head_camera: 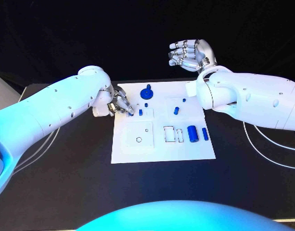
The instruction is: Assemble the parts on the task board
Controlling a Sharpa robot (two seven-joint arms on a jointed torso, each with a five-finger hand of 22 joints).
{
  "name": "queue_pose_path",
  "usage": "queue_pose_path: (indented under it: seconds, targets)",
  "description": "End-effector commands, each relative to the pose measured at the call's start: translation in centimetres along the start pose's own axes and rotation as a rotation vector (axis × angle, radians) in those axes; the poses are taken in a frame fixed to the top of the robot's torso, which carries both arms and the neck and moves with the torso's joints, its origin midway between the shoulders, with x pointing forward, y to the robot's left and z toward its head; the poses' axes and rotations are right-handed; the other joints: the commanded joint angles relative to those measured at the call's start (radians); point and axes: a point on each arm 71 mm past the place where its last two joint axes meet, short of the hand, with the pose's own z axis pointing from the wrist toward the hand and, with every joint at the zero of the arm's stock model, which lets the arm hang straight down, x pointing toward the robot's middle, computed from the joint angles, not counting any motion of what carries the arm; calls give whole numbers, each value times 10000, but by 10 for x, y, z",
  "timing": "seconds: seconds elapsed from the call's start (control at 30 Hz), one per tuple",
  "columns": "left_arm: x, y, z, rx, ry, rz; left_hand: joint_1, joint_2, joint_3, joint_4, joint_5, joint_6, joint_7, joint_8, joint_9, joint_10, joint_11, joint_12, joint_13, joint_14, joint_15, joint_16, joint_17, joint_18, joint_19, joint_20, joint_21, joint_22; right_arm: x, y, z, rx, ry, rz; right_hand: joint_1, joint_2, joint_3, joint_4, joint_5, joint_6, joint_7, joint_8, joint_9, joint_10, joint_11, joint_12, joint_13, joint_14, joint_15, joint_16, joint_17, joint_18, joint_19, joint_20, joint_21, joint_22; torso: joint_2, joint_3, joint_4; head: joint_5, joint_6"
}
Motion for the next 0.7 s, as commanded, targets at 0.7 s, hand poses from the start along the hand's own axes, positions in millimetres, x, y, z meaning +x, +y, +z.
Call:
queue_pose_path:
  seconds: [0.7]
  targets:
    - [0, -1, 4, -182, -398, -36, -123, 141, 1146, -1697, -77, -81, 19, -103, 94, 98, -11, 103, 211, 843, -6, 30, 2022, -93, -49, 53, -74, 3, 2, 0, 0, -90, 267, 99, -100, 38, -17, -71, 99, -43, 290, -78, -21, 35, 18, -72, -75, -36, 76, -108, -48, 46, -16, 100, -68, -88, -21, -10, 14, -44, -15]
